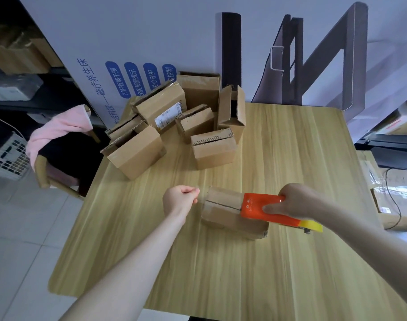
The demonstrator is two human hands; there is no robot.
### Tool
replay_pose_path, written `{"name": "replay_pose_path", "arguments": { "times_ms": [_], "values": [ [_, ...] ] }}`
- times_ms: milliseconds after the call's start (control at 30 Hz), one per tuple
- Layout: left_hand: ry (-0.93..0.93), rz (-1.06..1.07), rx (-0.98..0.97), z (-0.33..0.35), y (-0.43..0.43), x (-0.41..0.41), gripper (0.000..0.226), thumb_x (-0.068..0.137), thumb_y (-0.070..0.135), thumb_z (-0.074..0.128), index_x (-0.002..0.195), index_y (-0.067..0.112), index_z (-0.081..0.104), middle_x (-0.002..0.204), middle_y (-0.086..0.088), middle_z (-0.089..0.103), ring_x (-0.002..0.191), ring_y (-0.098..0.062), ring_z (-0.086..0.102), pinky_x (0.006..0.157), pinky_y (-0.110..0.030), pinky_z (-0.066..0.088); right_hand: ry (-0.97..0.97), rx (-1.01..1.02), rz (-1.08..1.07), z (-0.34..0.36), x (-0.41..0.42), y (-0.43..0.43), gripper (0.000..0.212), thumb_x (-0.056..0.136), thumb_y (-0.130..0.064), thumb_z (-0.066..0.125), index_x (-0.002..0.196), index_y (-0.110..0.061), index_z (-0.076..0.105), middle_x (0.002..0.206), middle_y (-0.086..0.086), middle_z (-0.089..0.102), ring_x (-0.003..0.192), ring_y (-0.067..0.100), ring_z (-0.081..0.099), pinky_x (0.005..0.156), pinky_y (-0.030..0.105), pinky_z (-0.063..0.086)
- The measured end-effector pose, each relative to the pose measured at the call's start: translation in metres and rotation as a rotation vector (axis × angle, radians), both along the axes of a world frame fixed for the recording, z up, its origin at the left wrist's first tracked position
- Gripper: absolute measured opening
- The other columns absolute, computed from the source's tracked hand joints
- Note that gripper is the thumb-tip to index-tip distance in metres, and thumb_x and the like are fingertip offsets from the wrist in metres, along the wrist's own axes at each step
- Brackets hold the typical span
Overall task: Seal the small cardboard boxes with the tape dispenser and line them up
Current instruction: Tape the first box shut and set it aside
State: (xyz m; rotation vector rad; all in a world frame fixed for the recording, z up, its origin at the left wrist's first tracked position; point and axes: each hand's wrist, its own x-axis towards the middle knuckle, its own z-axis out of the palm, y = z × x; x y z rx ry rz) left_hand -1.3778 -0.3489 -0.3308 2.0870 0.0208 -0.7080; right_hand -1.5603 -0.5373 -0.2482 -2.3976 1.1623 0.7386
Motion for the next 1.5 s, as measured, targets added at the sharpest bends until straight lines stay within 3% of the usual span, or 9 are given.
{"name": "replay_pose_path", "arguments": {
  "times_ms": [300, 433, 600, 767, 933, 1033, 1167, 1367, 1500],
  "values": [
    [0.063, 0.046, 0.017, -0.025, 0.003, -0.001, 0.011, 0.080, 0.029, 0.075, 0.074, 0.021, 0.071, 0.067, 0.003, 0.072, 0.070, -0.009, 0.069, 0.061, -0.020, 0.044, 0.092, -0.050, 0.026, -0.014, 0.016, 0.005, 0.060, 0.074, -0.073, 0.057, 0.104, -0.022, 0.061, 0.090, -0.007, 0.060, 0.087, 0.017, 0.060, 0.065, 0.026, 0.042],
    [0.079, 0.051, 0.014, -0.038, -0.001, -0.003, 0.013, 0.079, 0.027, 0.076, 0.070, 0.022, 0.068, 0.069, 0.003, 0.071, 0.075, -0.015, 0.070, 0.069, -0.024, 0.048, 0.116, -0.051, 0.026, -0.015, 0.020, 0.004, 0.056, 0.073, -0.071, 0.058, 0.101, -0.023, 0.061, 0.087, -0.008, 0.059, 0.087, 0.017, 0.059, 0.061, 0.026, 0.039],
    [-0.005, -0.008, 0.068, -0.047, -0.008, -0.014, 0.014, 0.086, 0.021, 0.068, 0.092, 0.010, 0.075, 0.084, 0.004, 0.070, 0.080, -0.013, 0.063, 0.070, -0.019, 0.042, 0.123, -0.059, 0.017, -0.018, 0.018, 0.005, 0.057, 0.074, -0.071, 0.058, 0.104, -0.022, 0.060, 0.087, -0.007, 0.060, 0.086, 0.018, 0.060, 0.062, 0.026, 0.042],
    [-0.116, -0.202, 0.175, -0.046, -0.014, -0.018, 0.019, 0.092, 0.015, 0.055, 0.083, 0.017, 0.072, 0.073, 0.003, 0.060, 0.072, -0.015, 0.051, 0.048, -0.013, 0.032, 0.113, -0.060, 0.010, -0.018, 0.016, 0.005, 0.059, 0.074, -0.071, 0.058, 0.106, -0.022, 0.060, 0.090, -0.006, 0.061, 0.085, 0.018, 0.059, 0.061, 0.026, 0.040],
    [-0.065, -0.234, 0.294, -0.057, -0.005, -0.018, 0.041, 0.100, 0.036, 0.044, 0.120, 0.005, 0.061, 0.120, -0.011, 0.065, 0.112, -0.030, 0.058, 0.080, -0.028, 0.041, 0.103, -0.059, 0.012, -0.018, 0.016, 0.006, 0.060, 0.074, -0.072, 0.058, 0.107, -0.022, 0.060, 0.090, -0.006, 0.060, 0.086, 0.018, 0.059, 0.063, 0.026, 0.041],
    [-0.108, -0.150, 0.030, -0.054, -0.004, -0.028, 0.045, 0.103, 0.032, 0.037, 0.138, 0.006, 0.048, 0.141, -0.007, 0.051, 0.132, -0.022, 0.045, 0.106, -0.029, 0.034, 0.104, -0.053, 0.006, -0.018, 0.016, 0.006, 0.060, 0.073, -0.072, 0.058, 0.107, -0.022, 0.059, 0.091, -0.006, 0.061, 0.086, 0.018, 0.059, 0.062, 0.026, 0.041],
    [0.017, -0.400, -0.058, -0.056, -0.013, -0.046, 0.055, 0.102, 0.036, 0.037, 0.149, 0.010, 0.028, 0.145, -0.003, 0.046, 0.135, -0.022, 0.042, 0.106, -0.030, 0.035, 0.111, -0.051, 0.005, -0.017, 0.016, 0.004, 0.062, 0.073, -0.073, 0.057, 0.109, -0.022, 0.060, 0.091, -0.006, 0.060, 0.086, 0.018, 0.059, 0.061, 0.026, 0.040],
    [-0.740, -0.709, 0.024, -0.047, -0.033, -0.046, 0.046, 0.097, 0.010, 0.048, 0.142, 0.007, 0.042, 0.146, -0.006, 0.045, 0.143, -0.024, 0.027, 0.118, -0.039, 0.024, 0.085, -0.032, -0.001, -0.020, 0.013, 0.004, 0.060, 0.074, -0.072, 0.057, 0.106, -0.021, 0.061, 0.090, -0.006, 0.062, 0.085, 0.017, 0.060, 0.061, 0.025, 0.043],
    [-0.750, -0.958, 0.123, -0.050, -0.068, -0.044, 0.039, 0.102, 0.025, 0.036, 0.136, 0.014, 0.051, 0.139, -0.001, 0.053, 0.138, -0.021, 0.037, 0.115, -0.036, 0.026, 0.064, -0.033, 0.014, -0.021, 0.009, 0.002, 0.056, 0.073, -0.070, 0.057, 0.099, -0.020, 0.063, 0.089, -0.005, 0.062, 0.083, 0.018, 0.061, 0.057, 0.026, 0.040]
  ]
}}
